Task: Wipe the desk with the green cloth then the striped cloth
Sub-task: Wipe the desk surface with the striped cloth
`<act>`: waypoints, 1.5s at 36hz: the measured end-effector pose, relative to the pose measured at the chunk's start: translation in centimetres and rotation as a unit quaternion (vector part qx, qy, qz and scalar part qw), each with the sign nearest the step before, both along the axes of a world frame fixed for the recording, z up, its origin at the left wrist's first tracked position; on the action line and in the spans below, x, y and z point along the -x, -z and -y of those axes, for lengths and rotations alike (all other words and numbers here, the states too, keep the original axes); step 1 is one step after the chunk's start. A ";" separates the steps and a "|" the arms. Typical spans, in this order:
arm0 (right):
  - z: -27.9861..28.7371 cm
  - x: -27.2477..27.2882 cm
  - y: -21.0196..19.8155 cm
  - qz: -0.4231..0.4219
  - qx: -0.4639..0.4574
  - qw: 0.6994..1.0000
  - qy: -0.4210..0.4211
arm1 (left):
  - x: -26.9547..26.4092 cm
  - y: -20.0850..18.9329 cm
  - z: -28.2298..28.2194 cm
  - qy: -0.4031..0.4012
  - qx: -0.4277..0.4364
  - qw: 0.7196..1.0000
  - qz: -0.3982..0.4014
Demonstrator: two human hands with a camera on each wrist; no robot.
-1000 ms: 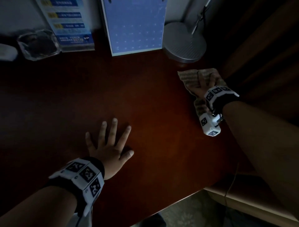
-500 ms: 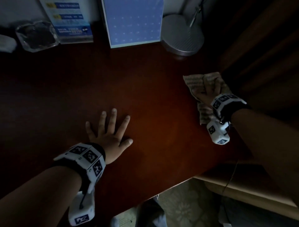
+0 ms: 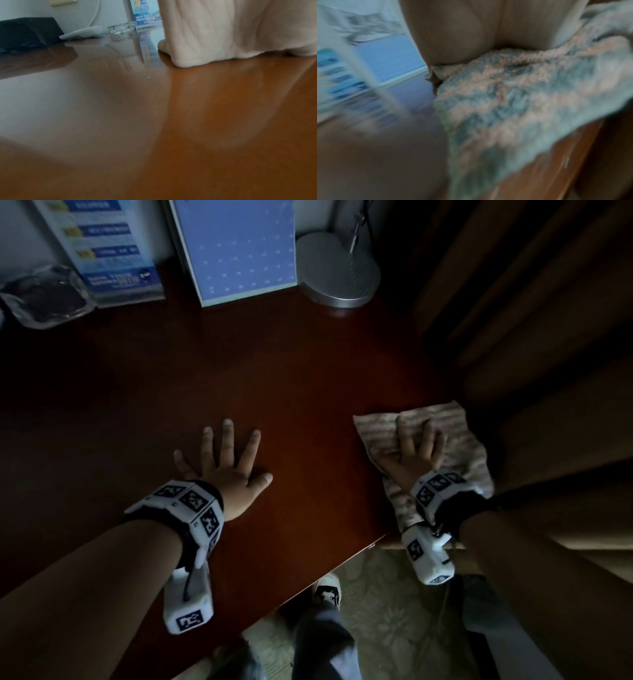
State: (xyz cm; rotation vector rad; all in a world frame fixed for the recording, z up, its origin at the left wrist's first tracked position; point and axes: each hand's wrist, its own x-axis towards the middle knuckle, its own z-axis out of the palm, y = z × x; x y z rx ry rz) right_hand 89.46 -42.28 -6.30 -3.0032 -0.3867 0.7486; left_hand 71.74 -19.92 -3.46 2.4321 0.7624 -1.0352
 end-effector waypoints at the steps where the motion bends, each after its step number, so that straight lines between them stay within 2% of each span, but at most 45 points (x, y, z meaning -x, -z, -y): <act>1: -0.2 0.8 0.2 0.005 0.011 1.000 -0.002 | 0.0 0.0 0.0 0.000 0.000 1.000 0.002; 6: -1.8 5.8 -0.3 -0.006 -0.006 1.000 0.009 | 0.1 0.3 0.1 -0.003 -0.014 1.000 0.014; 14: -5.1 11.4 -0.4 -0.047 0.009 0.995 -0.091 | 0.3 0.7 -0.4 -0.021 0.008 0.999 0.040; 21: -7.5 15.1 -0.6 -0.092 0.017 0.973 -0.211 | 1.2 0.4 -0.4 -0.116 0.020 0.979 0.168; 23: -7.6 15.3 -0.8 -0.094 -0.018 0.966 -0.241 | 1.6 -0.2 0.4 -0.146 0.014 0.964 0.223; 24: -7.4 15.1 -1.1 -0.101 -0.058 0.963 -0.245 | 1.8 -0.5 0.8 -0.135 0.009 0.959 0.248; 27: -5.8 13.8 -1.6 -0.080 -0.196 0.955 -0.206 | 2.5 -1.0 2.5 -0.023 -0.001 0.960 0.279; 30: -3.6 12.5 -2.2 0.018 -0.265 0.952 -0.155 | 2.9 -0.9 4.7 0.075 0.008 0.961 0.266; 34: -1.2 11.1 -2.4 0.006 -0.205 0.968 -0.141 | 3.3 0.1 7.5 0.095 0.048 0.971 0.216; 40: -1.3 11.0 -1.0 0.001 -0.127 0.976 -0.176 | 5.4 2.3 6.1 0.110 -0.035 0.981 0.154; 44: -2.9 11.3 -0.8 -0.034 -0.126 0.959 -0.250 | 8.1 2.2 2.7 0.060 -0.067 0.991 0.104; 49: -5.3 11.6 -1.4 -0.037 -0.173 0.949 -0.259 | 11.7 1.3 -2.1 -0.031 -0.065 0.996 0.045; 54: -7.2 11.7 -1.1 -0.017 -0.086 0.964 -0.252 | 14.7 1.4 -6.8 -0.182 -0.072 0.980 0.034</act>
